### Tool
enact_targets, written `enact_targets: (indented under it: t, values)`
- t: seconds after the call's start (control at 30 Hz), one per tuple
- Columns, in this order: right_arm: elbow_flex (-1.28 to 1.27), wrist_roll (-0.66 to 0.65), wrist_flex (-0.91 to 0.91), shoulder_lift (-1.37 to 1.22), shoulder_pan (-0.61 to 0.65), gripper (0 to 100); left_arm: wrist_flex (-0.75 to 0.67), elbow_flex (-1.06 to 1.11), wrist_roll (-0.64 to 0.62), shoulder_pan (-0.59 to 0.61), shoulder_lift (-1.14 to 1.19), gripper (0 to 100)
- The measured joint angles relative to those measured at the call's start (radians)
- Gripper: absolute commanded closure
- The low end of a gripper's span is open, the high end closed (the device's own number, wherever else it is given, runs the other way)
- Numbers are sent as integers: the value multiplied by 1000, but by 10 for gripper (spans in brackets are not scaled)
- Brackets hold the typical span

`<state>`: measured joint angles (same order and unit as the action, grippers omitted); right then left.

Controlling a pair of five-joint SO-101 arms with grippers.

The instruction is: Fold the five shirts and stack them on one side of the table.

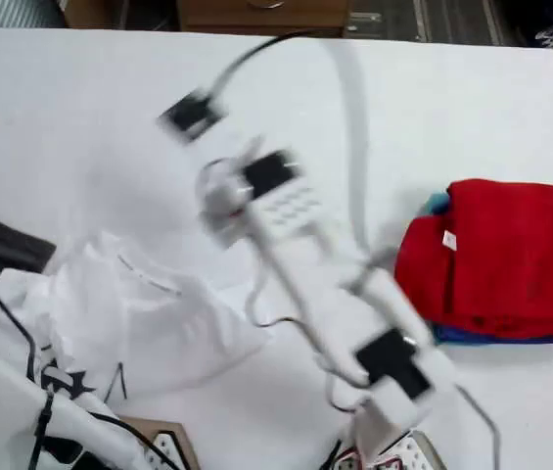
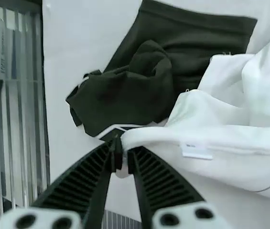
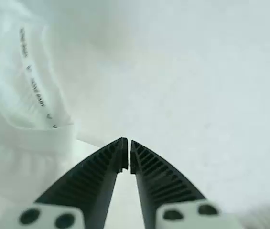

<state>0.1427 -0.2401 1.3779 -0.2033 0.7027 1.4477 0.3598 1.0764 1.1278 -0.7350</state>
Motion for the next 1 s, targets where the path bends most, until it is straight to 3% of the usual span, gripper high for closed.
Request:
enact_targets:
  t: [0.2, 0.6, 1.0]
  values:
    - [135, -21, 0, -292, 103, 704, -89, 141, 55, 146, 0, 980]
    - [485, -26, 3, -442, 276, 701, -221, 259, 117, 292, 2, 980]
    - [517, -26, -37, -559, 423, 701, -233, 267, 133, 316, 2, 980]
